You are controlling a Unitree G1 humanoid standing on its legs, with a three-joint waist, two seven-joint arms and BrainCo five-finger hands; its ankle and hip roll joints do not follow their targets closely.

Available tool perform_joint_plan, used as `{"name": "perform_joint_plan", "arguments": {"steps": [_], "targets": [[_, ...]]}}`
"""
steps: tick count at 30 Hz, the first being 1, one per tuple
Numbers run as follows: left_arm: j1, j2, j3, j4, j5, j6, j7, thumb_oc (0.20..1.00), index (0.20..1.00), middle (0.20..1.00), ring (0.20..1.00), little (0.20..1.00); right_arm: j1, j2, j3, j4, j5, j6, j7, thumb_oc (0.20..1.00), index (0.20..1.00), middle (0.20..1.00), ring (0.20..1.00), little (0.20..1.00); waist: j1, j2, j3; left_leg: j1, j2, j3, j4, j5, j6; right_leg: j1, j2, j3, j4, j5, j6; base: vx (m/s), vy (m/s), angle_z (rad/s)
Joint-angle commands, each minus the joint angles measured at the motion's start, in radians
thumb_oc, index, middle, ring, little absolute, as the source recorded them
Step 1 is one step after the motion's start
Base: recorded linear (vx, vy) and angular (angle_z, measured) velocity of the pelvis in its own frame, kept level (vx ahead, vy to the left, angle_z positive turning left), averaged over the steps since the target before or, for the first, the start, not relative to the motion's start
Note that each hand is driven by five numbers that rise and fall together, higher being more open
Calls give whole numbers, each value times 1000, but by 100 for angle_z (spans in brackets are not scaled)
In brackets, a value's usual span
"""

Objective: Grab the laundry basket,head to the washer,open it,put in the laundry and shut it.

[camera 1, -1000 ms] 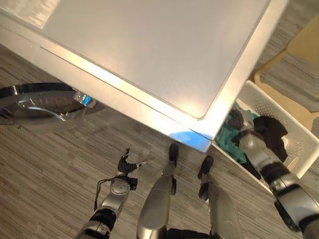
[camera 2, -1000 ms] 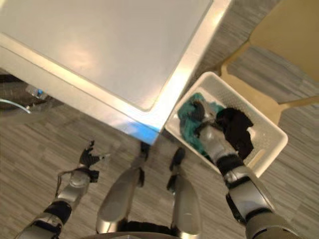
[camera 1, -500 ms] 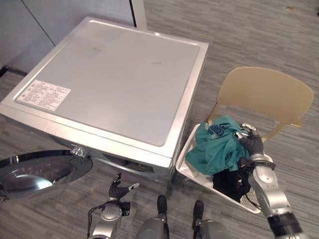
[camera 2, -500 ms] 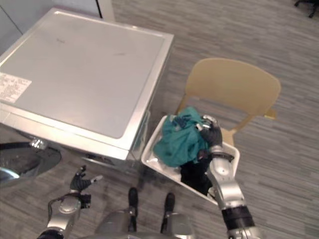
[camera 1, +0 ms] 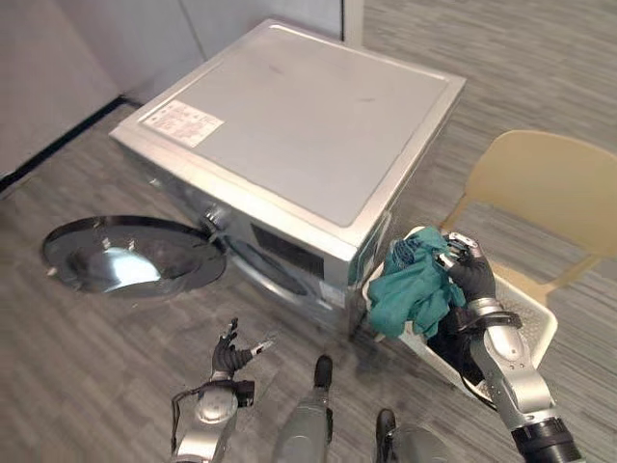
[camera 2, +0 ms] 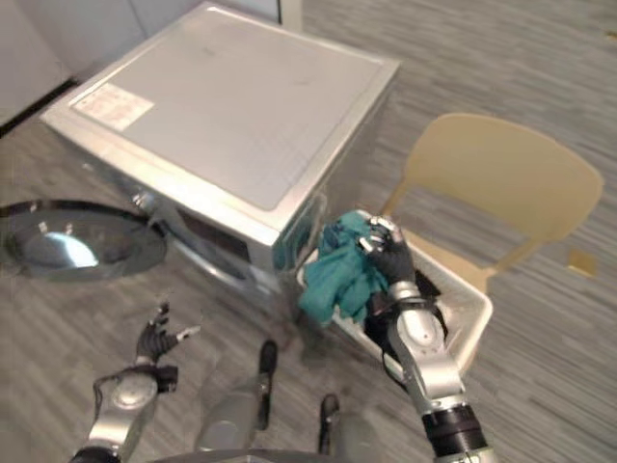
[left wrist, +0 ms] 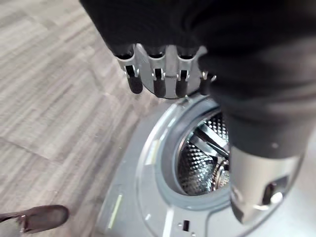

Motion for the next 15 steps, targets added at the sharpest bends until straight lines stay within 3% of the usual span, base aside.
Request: {"name": "perform_joint_plan", "arguments": {"steps": [1,3,7,10,15], "targets": [[-61,35,-38,-81,-26,-69,-22,1000,1000,1000,1000,1000,-73,-22,-22,-116,14,-83,-7,200,200,200,200,200,-23,-73,-9,-23,-69,72,18,21,18,111,-87,-47,-180,25,117,-327,-28,92],[-69,49,-57,-134,-9,-81,-39,1000,1000,1000,1000,1000,-83,-30,-11,-137,19,-83,6,200,200,200,200,200,-36,-85,-16,-8,-69,83,92,-15,32,103,-113,-84,-212,56,121,-268,-34,89],[-122,80,-124,-247,44,-109,-59,1000,1000,1000,1000,1000,-107,-46,20,-186,35,-91,45,200,200,200,200,200,-77,-115,-34,84,-63,117,191,-144,43,91,-159,-147,-244,92,131,-157,-20,69],[-178,76,-192,-300,64,-117,-67,1000,1000,1000,1000,1000,-121,-35,59,-219,42,-83,65,200,200,200,200,200,-112,-107,-74,177,-39,161,124,-152,38,90,-164,-194,-262,102,138,-44,69,78],[-316,46,-312,-313,108,-123,-50,1000,1000,1000,1000,1000,-195,-4,201,-232,76,-64,107,200,200,200,200,200,-123,-120,-120,246,-58,157,-4,-137,38,131,-170,-207,-297,126,156,44,130,36]]}}
